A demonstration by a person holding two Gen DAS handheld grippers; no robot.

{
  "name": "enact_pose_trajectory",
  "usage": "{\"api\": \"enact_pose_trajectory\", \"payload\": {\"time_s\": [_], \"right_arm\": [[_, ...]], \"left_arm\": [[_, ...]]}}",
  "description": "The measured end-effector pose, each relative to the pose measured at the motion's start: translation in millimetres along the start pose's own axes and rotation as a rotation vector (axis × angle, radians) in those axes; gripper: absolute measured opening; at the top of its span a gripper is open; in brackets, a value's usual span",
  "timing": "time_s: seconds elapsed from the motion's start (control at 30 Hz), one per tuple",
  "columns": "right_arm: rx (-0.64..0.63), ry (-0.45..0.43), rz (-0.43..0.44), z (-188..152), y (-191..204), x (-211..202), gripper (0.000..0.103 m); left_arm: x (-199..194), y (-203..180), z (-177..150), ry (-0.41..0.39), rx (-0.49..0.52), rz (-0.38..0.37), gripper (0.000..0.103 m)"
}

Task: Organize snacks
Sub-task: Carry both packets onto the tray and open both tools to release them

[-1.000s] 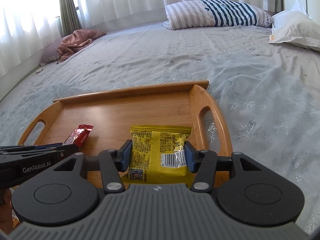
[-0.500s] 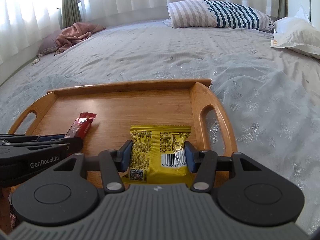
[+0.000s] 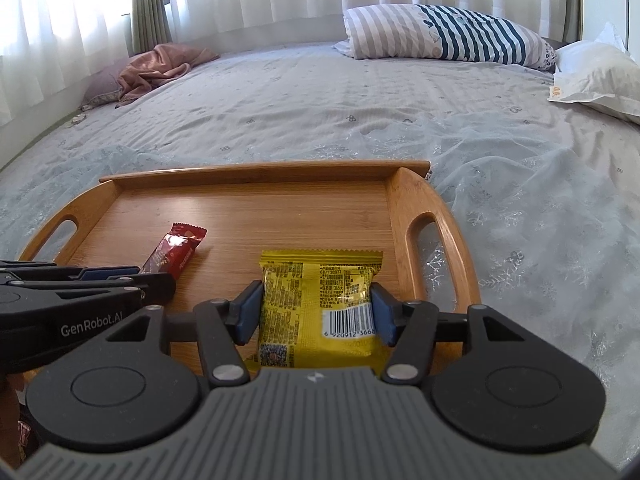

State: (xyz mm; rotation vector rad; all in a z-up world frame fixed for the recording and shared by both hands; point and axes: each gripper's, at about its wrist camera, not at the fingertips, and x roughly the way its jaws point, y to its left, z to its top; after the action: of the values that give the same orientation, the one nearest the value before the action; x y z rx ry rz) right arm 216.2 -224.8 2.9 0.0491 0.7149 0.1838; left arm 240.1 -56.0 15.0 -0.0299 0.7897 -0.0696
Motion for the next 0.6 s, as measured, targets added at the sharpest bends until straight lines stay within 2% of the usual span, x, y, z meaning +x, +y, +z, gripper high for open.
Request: {"api": "enact_pose_trajectory", "payload": {"time_s": [0.07,0.13,0.27,0.53,0.6], "right_arm": [[0.0,-0.003,0.0,0.5,0.2,-1.7,0.073],[-0.002,-0.008,0.004,1.1,0.7,-4.1,0.076],[-0.009,-0.015,0.0,1.5,1.1,-10.2,0.079],[-0.009,-0.035,0.007,-2.5,-0.8,-30.5,0.085],[-0.015,-0.039,0.01,-5.2,-0.5,-36.8,0.087]], "left_arm": [[0.0,0.1,0.1,-0.002,0.006,0.003,0.028],[-2.5,0.6,-0.3,-0.004,0.009,0.002,0.037],[-9.0,3.4,-0.5,0.0,0.008,0.003,0.044],[-38.3,11.4,-9.4,-0.032,0.021,0.025,0.077],[-46.7,15.2,-13.4,-0.039,0.018,0.017,0.083]]}}
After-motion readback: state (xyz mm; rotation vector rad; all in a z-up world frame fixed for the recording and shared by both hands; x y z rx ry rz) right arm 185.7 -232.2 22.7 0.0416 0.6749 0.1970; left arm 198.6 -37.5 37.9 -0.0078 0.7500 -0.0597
